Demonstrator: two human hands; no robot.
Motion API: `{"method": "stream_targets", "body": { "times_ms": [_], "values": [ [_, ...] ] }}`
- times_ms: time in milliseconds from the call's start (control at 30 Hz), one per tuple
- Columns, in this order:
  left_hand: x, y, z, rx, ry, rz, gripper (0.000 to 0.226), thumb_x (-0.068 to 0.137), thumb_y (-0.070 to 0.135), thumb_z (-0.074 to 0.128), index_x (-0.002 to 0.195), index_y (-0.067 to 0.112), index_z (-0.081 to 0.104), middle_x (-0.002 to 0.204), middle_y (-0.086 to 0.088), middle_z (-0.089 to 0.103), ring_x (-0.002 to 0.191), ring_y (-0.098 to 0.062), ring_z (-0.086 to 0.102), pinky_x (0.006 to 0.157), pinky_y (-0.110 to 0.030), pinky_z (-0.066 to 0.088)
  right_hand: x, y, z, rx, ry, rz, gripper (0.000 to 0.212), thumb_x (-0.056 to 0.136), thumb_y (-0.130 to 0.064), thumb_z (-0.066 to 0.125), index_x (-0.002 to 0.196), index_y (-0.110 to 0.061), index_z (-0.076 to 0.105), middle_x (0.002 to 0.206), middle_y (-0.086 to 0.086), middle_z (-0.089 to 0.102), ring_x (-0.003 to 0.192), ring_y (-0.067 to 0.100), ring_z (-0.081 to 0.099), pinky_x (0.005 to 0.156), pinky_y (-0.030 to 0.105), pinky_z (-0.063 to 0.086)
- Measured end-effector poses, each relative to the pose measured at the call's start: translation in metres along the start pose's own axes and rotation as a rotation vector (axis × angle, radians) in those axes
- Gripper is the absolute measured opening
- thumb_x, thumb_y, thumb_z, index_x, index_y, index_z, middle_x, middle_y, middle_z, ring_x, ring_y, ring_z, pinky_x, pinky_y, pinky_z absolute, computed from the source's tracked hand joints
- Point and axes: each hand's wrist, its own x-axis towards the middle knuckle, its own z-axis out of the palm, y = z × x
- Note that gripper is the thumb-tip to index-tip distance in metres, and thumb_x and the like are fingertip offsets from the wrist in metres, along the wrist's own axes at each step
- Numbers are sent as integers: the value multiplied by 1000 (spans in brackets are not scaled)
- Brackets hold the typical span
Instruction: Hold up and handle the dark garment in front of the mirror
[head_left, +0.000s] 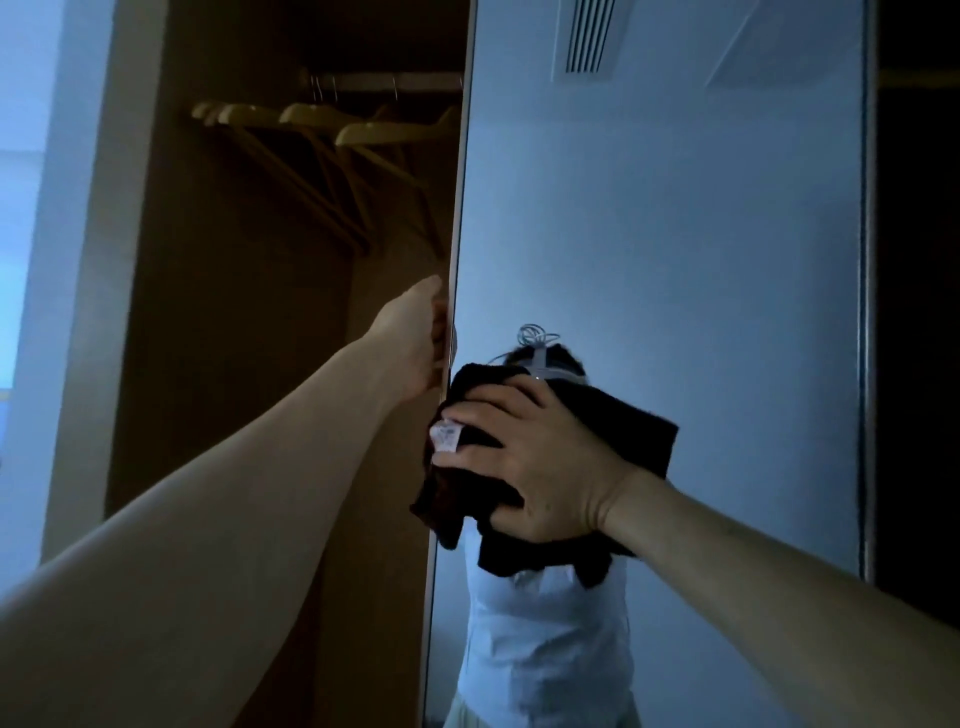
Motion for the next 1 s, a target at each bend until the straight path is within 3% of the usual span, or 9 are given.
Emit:
{"method": "stream_targets", "body": {
  "times_ms": [67,167,267,333,400,533,667,800,1000],
  "values": [
    [0,2,-1,20,12,-14,39,99,43,36,86,14,59,82,-4,61,73,-17,57,63,-26,43,17,25,-9,-30,-5,43,62,67,-46,55,126,-28,59,133,7,52,124,30,40,103,44,20],
    [2,4,-3,-63,-13,-88,49,97,52,37,111,14,64,104,-8,68,92,-24,63,75,-31,46,56,71,-38,-83,78,252,67,68,-48,44,130,-24,57,135,13,49,125,38,41,100,52,28],
    [2,1,-8,-57,-21,-35,42,98,49,34,102,19,63,77,-1,63,63,-16,58,61,-26,42,83,94,-62,-92,100,472,67,72,-48,41,137,-31,46,144,8,37,135,33,27,107,49,18],
    [-2,2,-8,-68,-36,-20,39,98,47,35,105,20,63,82,0,64,58,-14,58,56,-23,45,79,80,-54,-97,169,553,66,73,-46,43,136,-30,47,143,8,39,134,32,28,106,50,20],
    [-7,6,-6,-100,-39,-48,45,97,47,38,100,12,65,97,-8,69,69,-19,63,66,-27,50,57,46,-32,-81,212,485,67,68,-45,46,131,-25,55,137,11,48,127,36,38,99,51,28],
    [-10,5,0,9,-28,-38,46,99,49,32,89,13,59,94,-8,64,85,-22,59,79,-31,46,-15,-19,5,-6,61,191,66,64,-43,56,128,-26,59,136,9,50,125,34,40,101,50,26],
    [-15,6,0,43,-27,-3,32,99,37,40,84,15,58,71,-2,55,61,-16,51,57,-26,40,-35,-7,-3,16,-37,76,65,71,-47,51,133,-29,49,137,9,46,127,32,34,103,51,24],
    [-13,5,0,42,-10,-53,28,94,32,49,69,19,49,64,1,44,55,-15,39,49,-24,25,-10,58,-36,-38,65,278,68,67,-43,50,131,-22,53,132,17,51,120,39,43,96,56,34],
    [-19,10,4,142,-21,-47,27,96,35,50,75,19,55,57,7,57,62,-10,51,65,-27,34,-4,77,-56,-87,190,606,69,69,-45,46,134,-22,49,138,17,44,124,41,38,98,53,30]
  ]
}}
